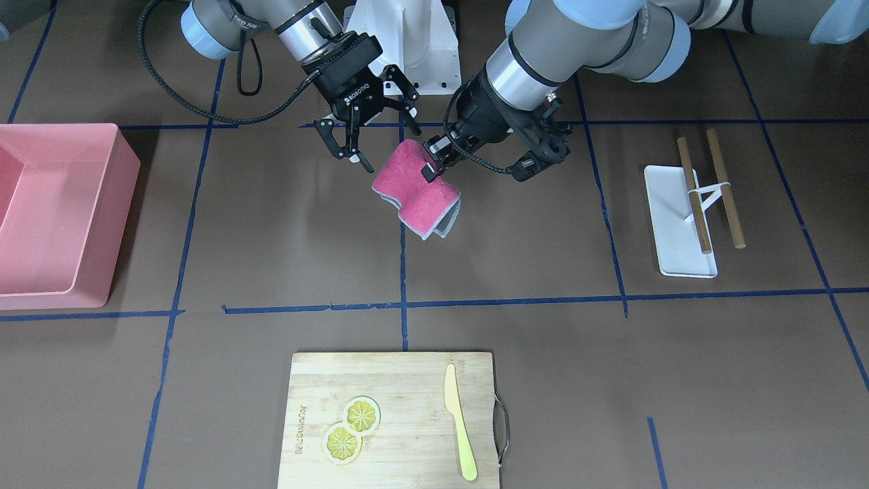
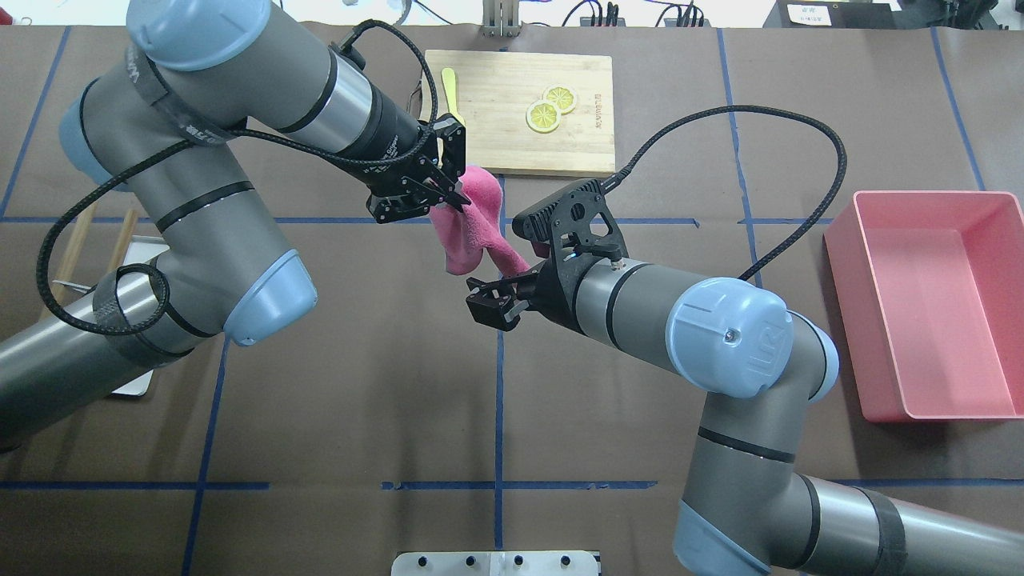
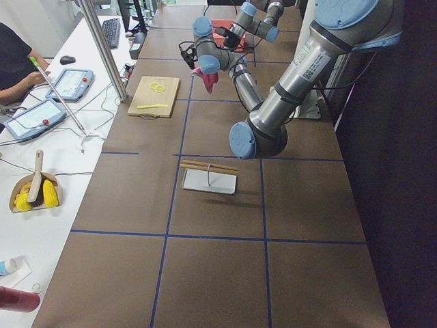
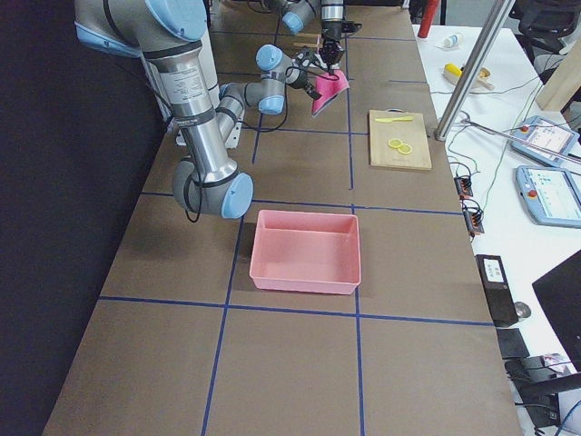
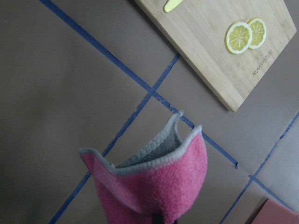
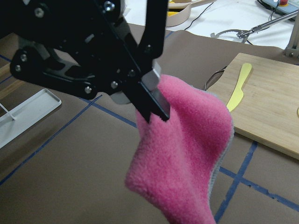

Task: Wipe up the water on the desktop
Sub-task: 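Grasp the hanging pink cloth with the right gripper and release it from the left gripper, then lower the pink cloth onto the table with the right gripper while the left arm withdraws, then wipe the pink cloth across the table surface with the right gripper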

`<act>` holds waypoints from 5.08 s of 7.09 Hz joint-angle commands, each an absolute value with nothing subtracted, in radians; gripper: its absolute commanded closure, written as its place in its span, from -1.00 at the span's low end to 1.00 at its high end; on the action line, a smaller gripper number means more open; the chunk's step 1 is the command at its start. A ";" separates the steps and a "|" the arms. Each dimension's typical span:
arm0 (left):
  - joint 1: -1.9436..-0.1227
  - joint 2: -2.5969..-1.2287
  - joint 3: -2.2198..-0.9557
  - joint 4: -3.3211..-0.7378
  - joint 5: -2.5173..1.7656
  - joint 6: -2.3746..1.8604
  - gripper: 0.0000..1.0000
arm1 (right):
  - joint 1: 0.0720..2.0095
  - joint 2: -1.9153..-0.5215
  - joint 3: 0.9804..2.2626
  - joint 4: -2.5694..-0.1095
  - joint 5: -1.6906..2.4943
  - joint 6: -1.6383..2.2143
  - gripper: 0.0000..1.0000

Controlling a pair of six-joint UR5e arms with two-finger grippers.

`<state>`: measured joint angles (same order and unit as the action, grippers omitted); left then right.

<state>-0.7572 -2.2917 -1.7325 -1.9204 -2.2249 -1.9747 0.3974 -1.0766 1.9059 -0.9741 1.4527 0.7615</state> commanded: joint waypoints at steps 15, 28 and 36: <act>-0.739 -2.284 -1.753 -1.919 -2.218 -1.890 -1.00 | 0.403 -1.081 1.921 -0.982 1.454 0.779 1.00; -1.181 -1.991 -2.042 -1.305 -2.281 -0.801 -1.00 | 0.469 -1.123 1.913 -1.591 1.988 0.776 1.00; -1.220 -1.988 -2.051 -1.304 -2.318 -0.801 -1.00 | 0.916 -1.134 1.534 -1.491 2.207 0.446 1.00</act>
<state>-1.2180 -1.9881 -2.0503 -1.3039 -2.3168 -0.8007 0.8840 -1.1346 1.5598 -1.4899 2.1891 0.4844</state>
